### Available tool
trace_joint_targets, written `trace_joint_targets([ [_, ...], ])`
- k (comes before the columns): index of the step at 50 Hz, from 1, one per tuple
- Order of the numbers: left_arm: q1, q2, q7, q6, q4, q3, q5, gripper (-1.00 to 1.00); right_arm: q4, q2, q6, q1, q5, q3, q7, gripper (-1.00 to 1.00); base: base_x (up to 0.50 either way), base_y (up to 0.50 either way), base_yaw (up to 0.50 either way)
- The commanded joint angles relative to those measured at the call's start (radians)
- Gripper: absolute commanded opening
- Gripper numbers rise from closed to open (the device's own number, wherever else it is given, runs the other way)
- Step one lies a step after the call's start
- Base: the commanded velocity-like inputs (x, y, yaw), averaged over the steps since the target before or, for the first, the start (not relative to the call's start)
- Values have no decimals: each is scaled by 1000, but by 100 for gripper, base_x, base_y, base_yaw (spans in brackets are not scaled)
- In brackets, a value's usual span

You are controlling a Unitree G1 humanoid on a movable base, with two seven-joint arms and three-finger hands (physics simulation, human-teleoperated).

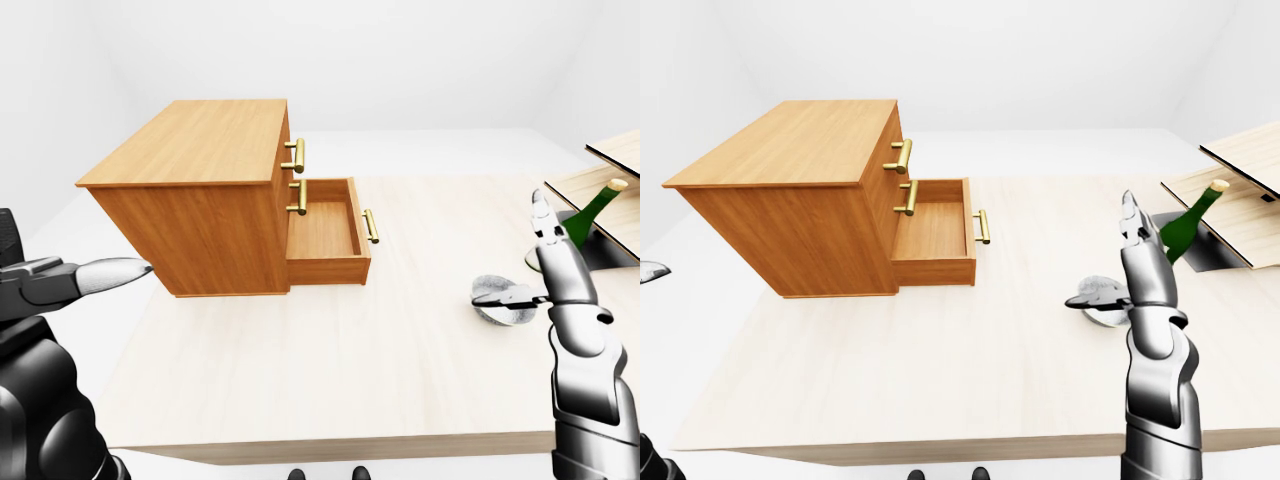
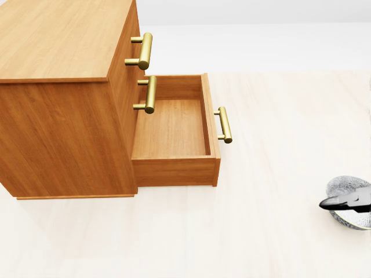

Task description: Put the bowl on top of the cabinet.

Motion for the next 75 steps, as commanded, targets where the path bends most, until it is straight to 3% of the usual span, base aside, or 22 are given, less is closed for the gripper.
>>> trace_joint_targets([
  [1, 0, -3, -3, 0, 1, -6, 9, 100, 6, -7, -25, 31, -37, -31, 20, 100, 0, 0, 0],
  [9, -3, 1, 0, 0, -4, 3, 1, 100, 16, 3, -56, 47, -72, -28, 11, 100, 0, 0, 0],
  [14, -3, 0, -1, 0, -3, 1, 2, 100, 45, -4, -86, 46, -99, -28, -16, 100, 0, 0, 0],
  [15, -4, 1, 0, 0, -6, 4, -1, 100, 65, -8, -104, 48, -107, -28, -30, 100, 0, 0, 0],
  [20, -3, 1, 2, 0, -11, 5, -4, 100, 74, -9, -112, 51, -116, -30, -34, 100, 0, 0, 0],
  [21, -2, 1, 2, 0, -9, 3, -2, 100, 74, -4, -89, 49, -108, -31, -17, 100, 0, 0, 0],
  [23, -2, 1, 1, 0, -8, 3, -1, 100, 85, -13, -105, 49, -124, -30, -36, 100, 0, 0, 0],
  [30, 0, 0, -2, 0, -8, 1, 2, 100, 106, -18, -107, 51, -142, -28, -42, 100, 0, 0, 0],
  [55, -1, -4, -9, 0, -3, -3, 14, 100, 206, -30, -167, 59, -218, -7, -105, 100, 0, 0, 0],
  [75, 0, -7, -10, 0, -11, -4, 15, 100, 312, -42, -167, 53, -250, 21, -181, 100, 0, 0, 0],
])
